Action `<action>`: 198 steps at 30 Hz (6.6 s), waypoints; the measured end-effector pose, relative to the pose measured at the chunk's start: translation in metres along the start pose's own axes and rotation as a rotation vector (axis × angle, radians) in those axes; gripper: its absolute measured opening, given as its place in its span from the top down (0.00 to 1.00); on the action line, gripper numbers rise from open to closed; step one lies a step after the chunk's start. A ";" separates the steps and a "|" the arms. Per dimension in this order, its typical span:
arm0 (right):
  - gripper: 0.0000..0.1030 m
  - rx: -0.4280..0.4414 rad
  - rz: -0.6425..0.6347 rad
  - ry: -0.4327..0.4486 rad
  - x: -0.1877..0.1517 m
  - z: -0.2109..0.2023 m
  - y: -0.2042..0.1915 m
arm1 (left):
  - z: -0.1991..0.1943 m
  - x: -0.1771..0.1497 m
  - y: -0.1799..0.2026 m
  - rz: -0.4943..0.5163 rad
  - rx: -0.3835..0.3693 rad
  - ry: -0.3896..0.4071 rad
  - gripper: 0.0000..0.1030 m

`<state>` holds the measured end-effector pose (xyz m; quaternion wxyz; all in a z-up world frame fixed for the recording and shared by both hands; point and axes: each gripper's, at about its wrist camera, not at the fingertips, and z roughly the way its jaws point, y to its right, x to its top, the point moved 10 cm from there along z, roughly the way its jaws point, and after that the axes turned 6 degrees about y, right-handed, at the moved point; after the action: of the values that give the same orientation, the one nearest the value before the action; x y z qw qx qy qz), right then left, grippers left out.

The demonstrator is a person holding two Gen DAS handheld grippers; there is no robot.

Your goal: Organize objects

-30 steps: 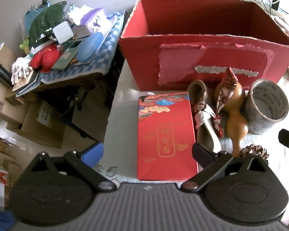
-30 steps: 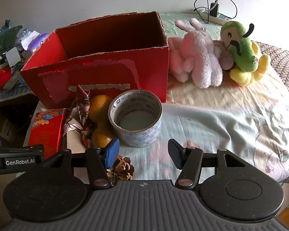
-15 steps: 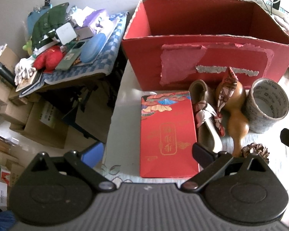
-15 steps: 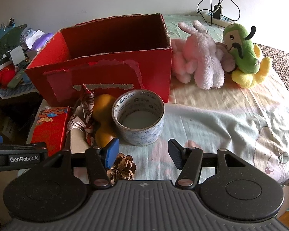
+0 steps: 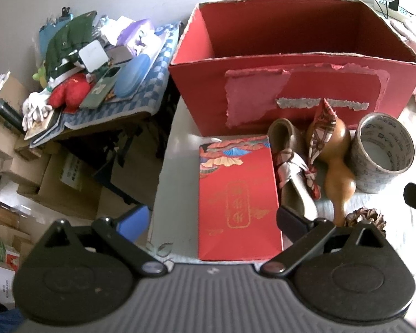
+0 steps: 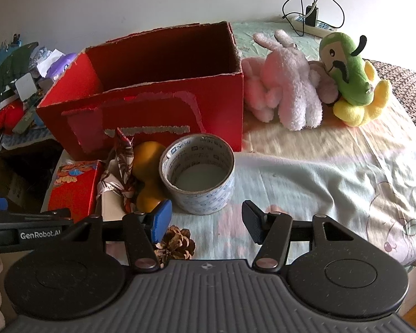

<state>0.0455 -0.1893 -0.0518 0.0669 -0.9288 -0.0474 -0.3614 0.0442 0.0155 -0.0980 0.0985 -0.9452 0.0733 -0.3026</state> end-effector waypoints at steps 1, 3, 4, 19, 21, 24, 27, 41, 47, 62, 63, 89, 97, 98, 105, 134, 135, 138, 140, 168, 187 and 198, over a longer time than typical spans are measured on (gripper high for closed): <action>0.43 0.003 0.002 0.000 0.000 0.000 0.000 | 0.000 0.000 0.000 0.001 0.000 0.000 0.04; 0.43 0.010 0.002 -0.002 0.001 0.001 0.001 | 0.001 0.002 0.001 0.004 0.003 0.000 0.04; 0.43 0.015 -0.001 -0.002 0.002 0.002 0.001 | 0.001 0.002 0.002 0.005 0.005 -0.001 0.04; 0.43 0.081 -0.037 0.002 0.024 0.013 0.014 | -0.003 0.015 0.012 -0.044 0.053 -0.011 0.04; 0.43 0.090 -0.040 -0.003 0.023 0.015 0.016 | -0.003 0.016 0.014 -0.049 0.056 -0.012 0.04; 0.43 0.106 -0.041 -0.005 0.025 0.017 0.019 | -0.002 0.017 0.018 -0.051 0.061 -0.017 0.04; 0.44 0.124 -0.045 -0.006 0.028 0.020 0.023 | -0.003 0.020 0.023 -0.054 0.068 -0.016 0.04; 0.59 0.255 -0.073 -0.089 0.042 0.045 0.044 | -0.003 0.033 0.055 -0.136 0.014 -0.040 0.18; 0.65 0.299 -0.096 -0.128 0.040 0.061 0.050 | -0.007 0.037 0.080 -0.198 -0.124 -0.055 0.34; 0.73 0.387 -0.071 -0.201 0.035 0.089 0.040 | 0.013 0.039 0.128 -0.263 -0.326 -0.137 0.67; 0.73 0.380 -0.073 -0.205 0.034 0.090 0.040 | 0.014 0.040 0.130 -0.259 -0.333 -0.139 0.67; 0.82 0.299 -0.040 -0.099 0.082 0.030 0.116 | -0.040 0.073 0.199 -0.041 -0.553 -0.078 0.86; 0.81 0.290 -0.063 0.063 0.138 -0.007 0.121 | -0.095 0.126 0.203 0.045 -0.602 0.108 0.86; 0.81 0.293 -0.069 0.080 0.146 -0.006 0.111 | -0.099 0.134 0.201 0.046 -0.604 0.128 0.86; 0.81 0.314 -0.107 0.154 0.189 0.001 0.062 | -0.103 0.183 0.155 0.023 -0.611 0.217 0.86; 0.84 0.103 -0.124 -0.115 0.167 0.161 -0.015 | 0.099 0.215 0.102 0.143 -0.605 -0.056 0.78; 0.85 0.088 -0.136 -0.118 0.166 0.164 -0.015 | 0.103 0.214 0.101 0.144 -0.603 -0.058 0.79; 0.85 0.068 -0.158 -0.131 0.162 0.170 -0.017 | 0.113 0.215 0.096 0.129 -0.622 -0.075 0.76; 0.85 0.049 -0.183 -0.139 0.160 0.174 -0.018 | 0.117 0.217 0.090 0.120 -0.624 -0.073 0.76; 0.73 0.302 -0.033 -0.280 0.122 0.155 -0.056 | 0.153 0.213 0.039 0.015 -0.387 -0.084 0.76; 0.74 0.175 0.054 -0.271 0.120 0.178 -0.038 | 0.154 0.213 0.037 0.001 -0.358 -0.078 0.73; 0.82 0.119 0.219 -0.239 0.126 0.184 -0.008 | 0.154 0.211 0.044 0.018 -0.350 -0.077 0.69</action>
<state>0.2591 -0.1476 -0.1000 0.1547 -0.9591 0.0252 -0.2356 0.3004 -0.0472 -0.1132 -0.0621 -0.9580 0.1297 -0.2480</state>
